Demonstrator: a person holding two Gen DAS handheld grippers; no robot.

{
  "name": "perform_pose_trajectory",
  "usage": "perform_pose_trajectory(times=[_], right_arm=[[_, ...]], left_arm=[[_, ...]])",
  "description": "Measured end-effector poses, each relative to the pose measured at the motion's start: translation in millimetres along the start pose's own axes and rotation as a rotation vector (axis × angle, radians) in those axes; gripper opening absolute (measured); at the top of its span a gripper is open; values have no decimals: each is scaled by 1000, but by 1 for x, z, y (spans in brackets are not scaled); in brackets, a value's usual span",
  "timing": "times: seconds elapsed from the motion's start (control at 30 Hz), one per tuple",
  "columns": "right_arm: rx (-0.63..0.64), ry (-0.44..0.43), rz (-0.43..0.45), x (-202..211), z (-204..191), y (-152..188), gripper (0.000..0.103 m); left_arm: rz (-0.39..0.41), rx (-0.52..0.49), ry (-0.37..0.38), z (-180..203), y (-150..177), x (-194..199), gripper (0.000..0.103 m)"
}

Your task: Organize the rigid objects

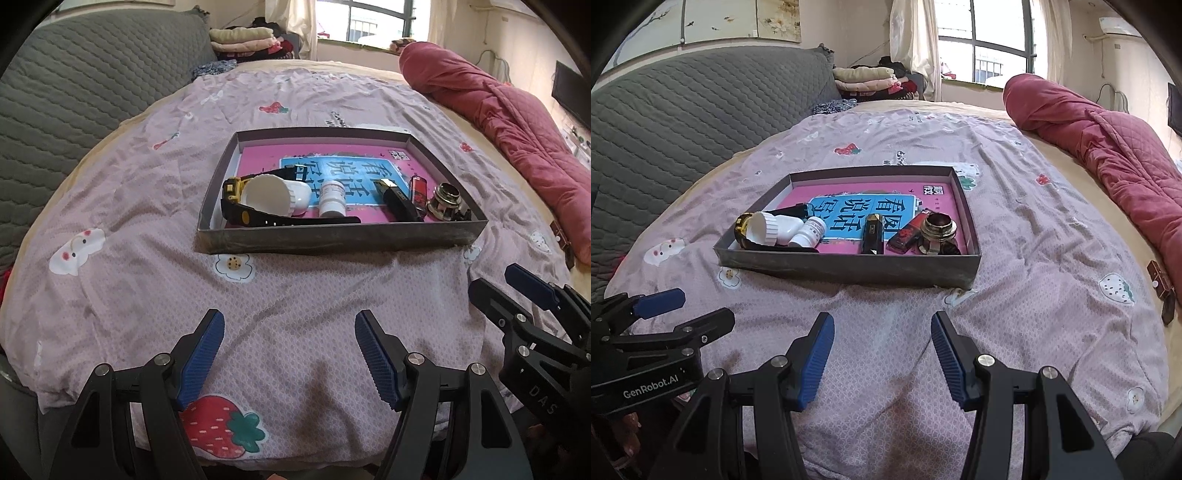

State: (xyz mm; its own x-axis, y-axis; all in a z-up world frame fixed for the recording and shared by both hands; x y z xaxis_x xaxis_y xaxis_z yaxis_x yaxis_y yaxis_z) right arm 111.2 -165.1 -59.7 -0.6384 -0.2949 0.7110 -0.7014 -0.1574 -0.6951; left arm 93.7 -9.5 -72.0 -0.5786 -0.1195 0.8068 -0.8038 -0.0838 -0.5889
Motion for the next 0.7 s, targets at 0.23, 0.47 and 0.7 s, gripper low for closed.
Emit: perform_pose_trajectory(times=[0.23,0.47,0.7], right_arm=[[11,0,-3,-3,-1,1,54],[11,2,-9,-4,-1,2,54],[7,0,-11,-5,0,3,54]], left_arm=[[-1,3,3,-1,-1,-2,75],[-2,5,-2,-2,-1,-3,75],[-6,5,-5,-4,0,-4,75]])
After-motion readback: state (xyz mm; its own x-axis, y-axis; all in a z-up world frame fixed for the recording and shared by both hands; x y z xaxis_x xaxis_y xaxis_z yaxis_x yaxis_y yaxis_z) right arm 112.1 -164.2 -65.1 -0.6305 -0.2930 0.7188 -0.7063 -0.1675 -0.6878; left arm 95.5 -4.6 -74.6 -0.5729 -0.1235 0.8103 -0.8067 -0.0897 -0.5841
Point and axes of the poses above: each gripper's, at about its wrist camera, not at the fingertips, and x roughly against the way its jaws point, z to its right, y to its underside, the point moved 10 cm from there along -x, roughly the way its jaws point, and after that the axes turned 4 degrees about -y, right-handed, at the moved point
